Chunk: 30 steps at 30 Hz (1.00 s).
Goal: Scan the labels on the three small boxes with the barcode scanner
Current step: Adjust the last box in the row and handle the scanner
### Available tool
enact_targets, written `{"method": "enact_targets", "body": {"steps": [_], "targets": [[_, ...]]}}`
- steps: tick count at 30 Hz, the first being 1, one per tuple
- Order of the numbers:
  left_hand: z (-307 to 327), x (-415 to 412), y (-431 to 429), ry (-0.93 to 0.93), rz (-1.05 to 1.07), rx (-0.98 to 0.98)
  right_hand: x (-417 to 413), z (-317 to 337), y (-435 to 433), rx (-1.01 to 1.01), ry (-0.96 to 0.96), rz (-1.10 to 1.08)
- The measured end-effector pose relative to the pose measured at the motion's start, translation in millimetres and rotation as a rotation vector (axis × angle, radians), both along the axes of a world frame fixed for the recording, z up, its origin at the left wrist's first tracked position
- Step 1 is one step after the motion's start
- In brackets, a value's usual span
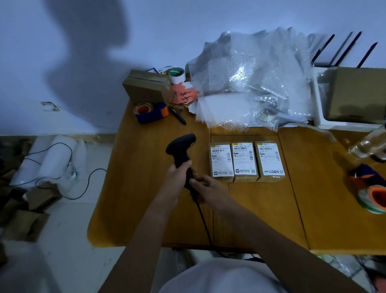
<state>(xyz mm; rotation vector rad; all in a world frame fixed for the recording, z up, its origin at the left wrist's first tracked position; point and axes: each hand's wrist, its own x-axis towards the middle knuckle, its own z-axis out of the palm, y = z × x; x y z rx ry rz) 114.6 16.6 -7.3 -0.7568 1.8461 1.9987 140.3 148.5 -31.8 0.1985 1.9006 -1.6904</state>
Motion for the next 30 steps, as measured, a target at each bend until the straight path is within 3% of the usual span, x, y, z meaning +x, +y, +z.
{"method": "enact_targets", "body": {"steps": [6,14,30], "targets": [[-33,-11,1,-0.052,-0.176,-0.225,-24,-12,-15,0.104,-0.03,-0.039],[-59,-31,-16,-0.193,-0.144,-0.176,-31,-25,-31,0.191,-0.061,-0.014],[-79,-58,-27,-0.165,-0.159,-0.321,-45,-31,-45,0.17,-0.047,0.101]]}}
